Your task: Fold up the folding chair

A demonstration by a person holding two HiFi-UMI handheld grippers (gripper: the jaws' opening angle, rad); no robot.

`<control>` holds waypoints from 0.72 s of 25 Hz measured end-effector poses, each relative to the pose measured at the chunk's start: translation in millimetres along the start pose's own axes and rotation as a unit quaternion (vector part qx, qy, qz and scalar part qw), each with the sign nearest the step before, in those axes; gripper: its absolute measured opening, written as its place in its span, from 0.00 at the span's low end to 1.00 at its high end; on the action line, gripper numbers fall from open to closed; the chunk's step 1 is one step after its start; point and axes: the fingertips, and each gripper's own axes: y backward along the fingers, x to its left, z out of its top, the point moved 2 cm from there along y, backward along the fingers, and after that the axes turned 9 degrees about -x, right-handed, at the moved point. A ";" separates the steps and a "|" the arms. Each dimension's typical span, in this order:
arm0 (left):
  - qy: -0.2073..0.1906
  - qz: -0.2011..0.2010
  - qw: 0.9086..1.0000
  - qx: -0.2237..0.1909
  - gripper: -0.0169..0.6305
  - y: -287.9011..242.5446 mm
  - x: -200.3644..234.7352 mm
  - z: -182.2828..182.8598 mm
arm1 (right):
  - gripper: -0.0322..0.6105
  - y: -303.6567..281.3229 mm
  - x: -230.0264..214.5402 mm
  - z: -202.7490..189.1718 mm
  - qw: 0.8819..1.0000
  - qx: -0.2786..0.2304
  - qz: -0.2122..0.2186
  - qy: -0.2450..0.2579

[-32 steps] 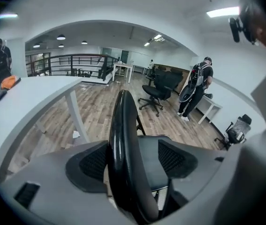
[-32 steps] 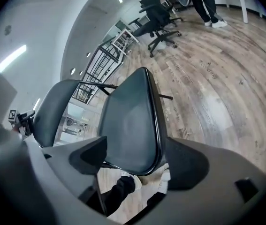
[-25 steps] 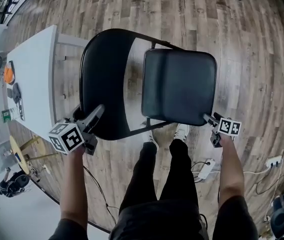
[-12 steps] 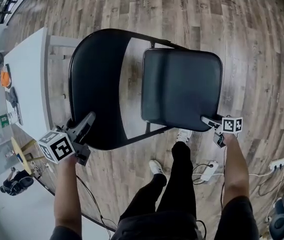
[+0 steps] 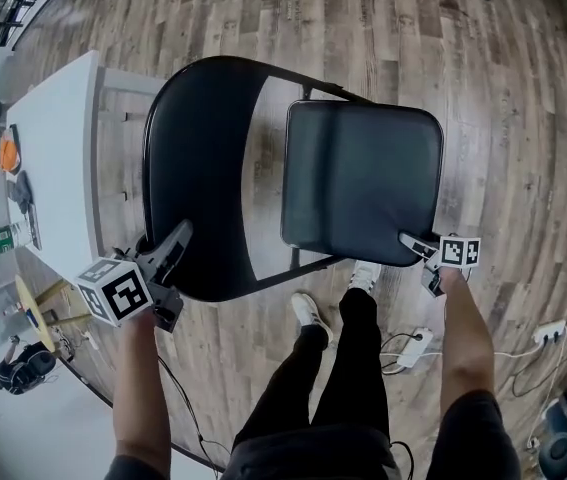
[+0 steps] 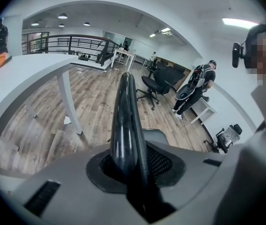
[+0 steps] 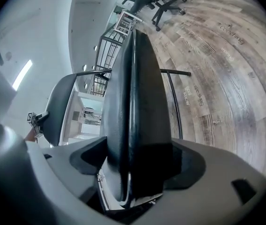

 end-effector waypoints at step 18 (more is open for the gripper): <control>0.019 -0.006 0.999 0.027 0.12 57.9 -23.8 38.9 | 0.53 11.3 140.0 2.4 1.000 -0.024 -0.007 0.011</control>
